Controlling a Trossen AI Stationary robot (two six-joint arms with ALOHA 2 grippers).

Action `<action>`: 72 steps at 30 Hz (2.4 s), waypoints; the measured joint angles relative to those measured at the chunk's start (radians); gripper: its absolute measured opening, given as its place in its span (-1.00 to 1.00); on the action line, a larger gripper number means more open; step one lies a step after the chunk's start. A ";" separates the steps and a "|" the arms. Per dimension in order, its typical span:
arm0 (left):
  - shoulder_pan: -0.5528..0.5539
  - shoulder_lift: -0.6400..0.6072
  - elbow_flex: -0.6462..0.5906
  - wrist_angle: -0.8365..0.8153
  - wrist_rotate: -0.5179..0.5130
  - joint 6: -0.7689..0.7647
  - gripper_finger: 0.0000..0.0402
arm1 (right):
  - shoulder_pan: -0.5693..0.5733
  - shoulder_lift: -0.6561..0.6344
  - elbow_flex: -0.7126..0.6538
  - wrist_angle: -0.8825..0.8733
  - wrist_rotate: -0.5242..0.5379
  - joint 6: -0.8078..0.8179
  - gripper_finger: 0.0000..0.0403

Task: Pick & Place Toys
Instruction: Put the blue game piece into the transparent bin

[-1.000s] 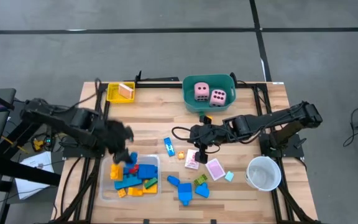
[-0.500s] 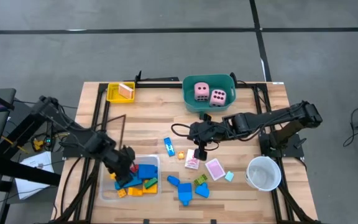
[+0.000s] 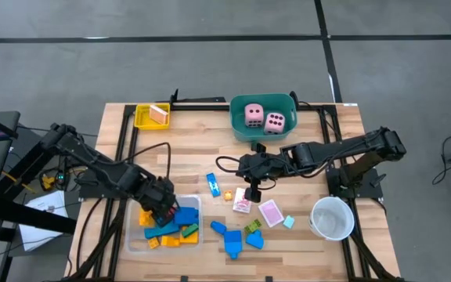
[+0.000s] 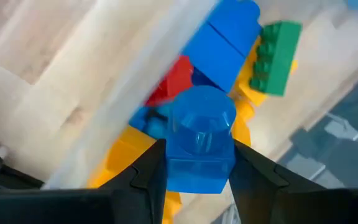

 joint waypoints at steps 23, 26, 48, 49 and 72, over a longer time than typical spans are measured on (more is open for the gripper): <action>0.052 0.000 0.000 -0.075 -0.135 0.288 -0.36 | 0.000 0.000 0.000 -0.005 0.000 0.001 -1.00; 0.063 0.000 0.000 -0.005 -0.124 0.342 -0.36 | 0.000 0.000 0.000 -0.005 0.000 0.003 -1.00; 0.127 0.171 0.060 0.302 -0.090 0.354 -0.36 | 0.001 0.000 0.000 -0.028 0.000 0.003 -1.00; 0.127 0.182 0.068 0.310 -0.088 0.364 -0.36 | 0.001 0.000 0.000 -0.029 0.000 0.003 -1.00; 0.031 0.059 0.108 0.052 0.031 0.378 -0.34 | 0.002 0.000 0.000 -0.047 0.000 -0.006 -1.00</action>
